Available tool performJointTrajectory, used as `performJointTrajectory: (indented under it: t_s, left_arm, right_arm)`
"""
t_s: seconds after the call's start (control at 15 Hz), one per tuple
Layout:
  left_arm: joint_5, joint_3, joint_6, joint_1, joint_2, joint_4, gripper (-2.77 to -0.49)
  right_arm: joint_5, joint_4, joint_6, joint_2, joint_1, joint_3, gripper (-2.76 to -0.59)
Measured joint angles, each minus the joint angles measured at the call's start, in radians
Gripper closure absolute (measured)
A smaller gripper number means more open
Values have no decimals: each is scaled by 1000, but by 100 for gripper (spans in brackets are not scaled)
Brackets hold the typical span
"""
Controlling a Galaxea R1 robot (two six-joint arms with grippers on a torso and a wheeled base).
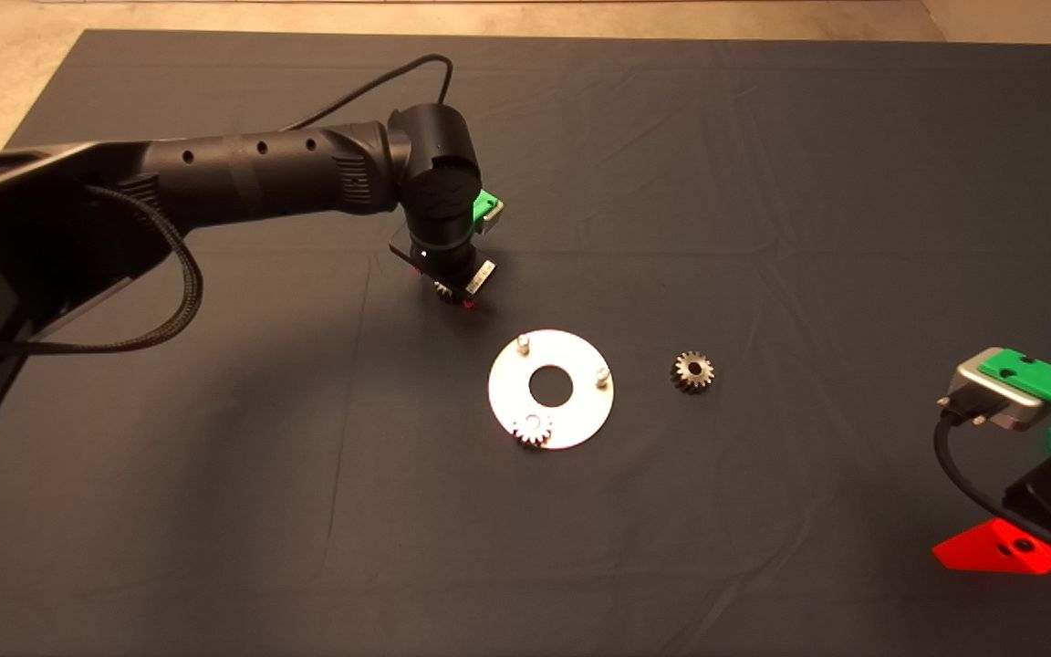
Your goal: Install three planetary gears onto the carrier pins
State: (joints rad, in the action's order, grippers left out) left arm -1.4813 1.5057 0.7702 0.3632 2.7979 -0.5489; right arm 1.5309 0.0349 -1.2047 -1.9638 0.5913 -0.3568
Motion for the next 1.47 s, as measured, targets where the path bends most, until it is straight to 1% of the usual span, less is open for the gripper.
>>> performJointTrajectory:
  t_s: [0.07,0.13,0.33,0.4,0.53,0.67,1.13,1.33,1.47]
  left_arm:
    - [0,0,0,0,0,0,-164]
    - [0,0,0,0,-1,0,-154]
    - [8,0,0,0,-3,3,-138]
    - [7,0,0,0,-3,3,-137]
    - [12,0,0,0,-3,3,-122]
    - [13,0,0,0,-5,3,-112]
    - [14,0,0,0,-5,4,-99]
    - [7,0,0,0,-3,4,-94]
    - [-14,-6,0,0,-2,4,-90]
  right_arm:
    - [0,0,0,0,0,0,-273]
    - [0,0,0,0,2,0,-273]
    - [0,1,0,0,2,0,-273]
    - [0,1,0,0,2,0,-273]
    - [0,1,0,0,6,0,-273]
    - [0,2,0,0,7,0,-273]
    - [0,3,0,1,7,0,-273]
    - [0,3,0,3,8,0,-273]
    - [0,3,0,3,7,0,-273]
